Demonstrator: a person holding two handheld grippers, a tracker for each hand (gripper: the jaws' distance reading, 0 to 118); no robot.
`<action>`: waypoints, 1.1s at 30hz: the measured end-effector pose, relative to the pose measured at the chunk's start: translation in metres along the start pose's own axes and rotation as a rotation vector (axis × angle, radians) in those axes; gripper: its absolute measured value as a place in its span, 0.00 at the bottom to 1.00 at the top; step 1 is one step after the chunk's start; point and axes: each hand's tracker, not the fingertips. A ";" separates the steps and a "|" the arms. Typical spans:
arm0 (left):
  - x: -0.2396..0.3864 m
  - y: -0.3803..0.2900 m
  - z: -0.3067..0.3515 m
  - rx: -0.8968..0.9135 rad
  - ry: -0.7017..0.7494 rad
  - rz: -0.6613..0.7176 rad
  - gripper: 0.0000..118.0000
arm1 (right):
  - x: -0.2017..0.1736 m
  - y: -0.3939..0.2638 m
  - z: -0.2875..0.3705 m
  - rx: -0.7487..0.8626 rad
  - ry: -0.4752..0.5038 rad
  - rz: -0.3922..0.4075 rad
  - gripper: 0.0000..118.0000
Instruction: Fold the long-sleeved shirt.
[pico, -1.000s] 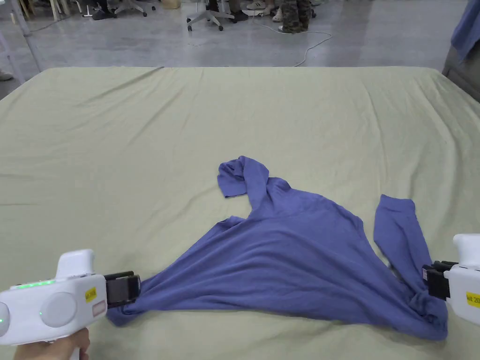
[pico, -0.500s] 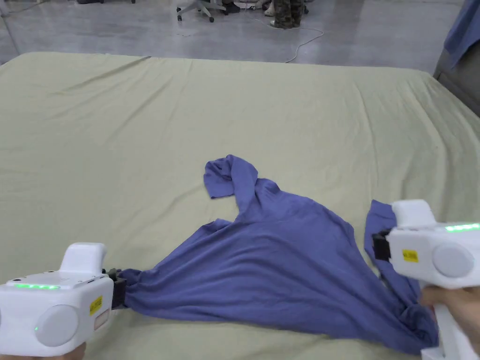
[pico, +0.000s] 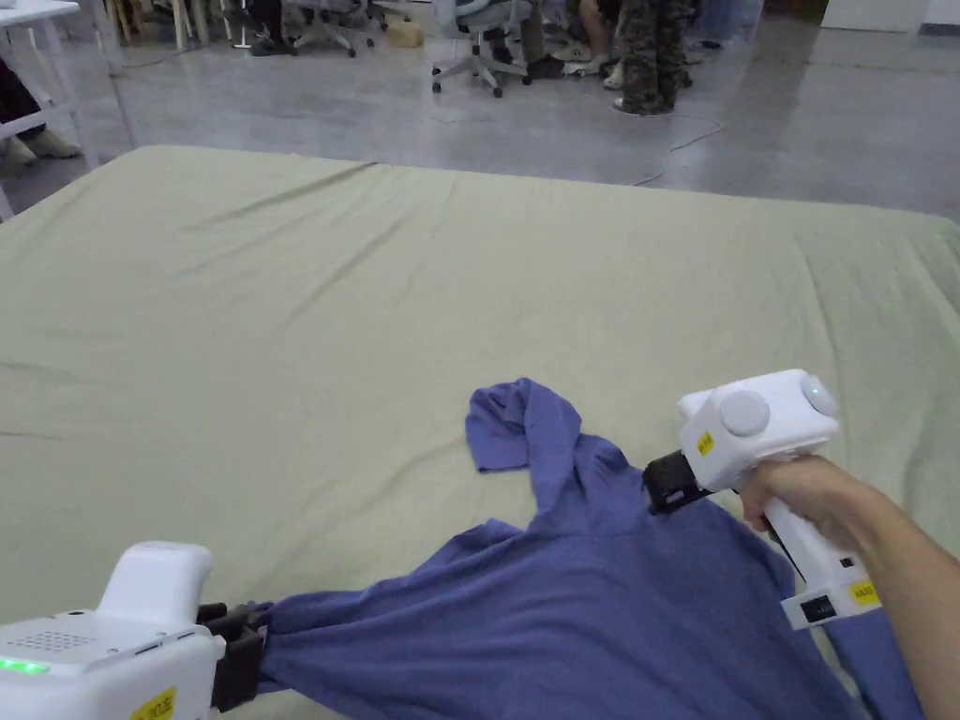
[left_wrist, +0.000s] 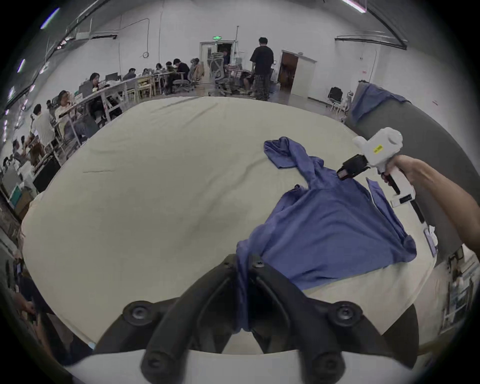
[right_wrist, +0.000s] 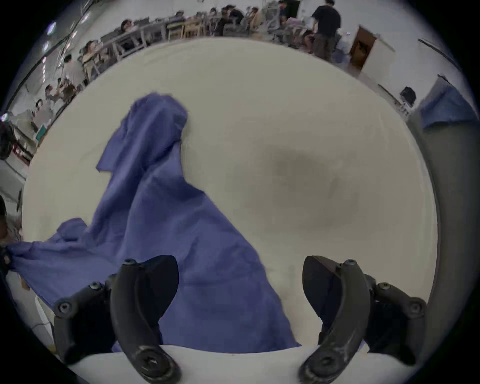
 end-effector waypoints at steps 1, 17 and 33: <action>0.000 -0.001 -0.002 -0.005 0.003 -0.003 0.01 | -0.005 0.001 -0.007 -0.046 -0.015 0.015 0.77; -0.008 0.156 -0.028 0.157 0.072 -0.028 0.01 | 0.048 -0.016 0.133 0.162 -0.108 -0.154 0.00; 0.123 0.506 0.165 0.699 0.155 -0.068 0.01 | 0.136 0.072 0.589 0.833 -0.315 -0.343 0.00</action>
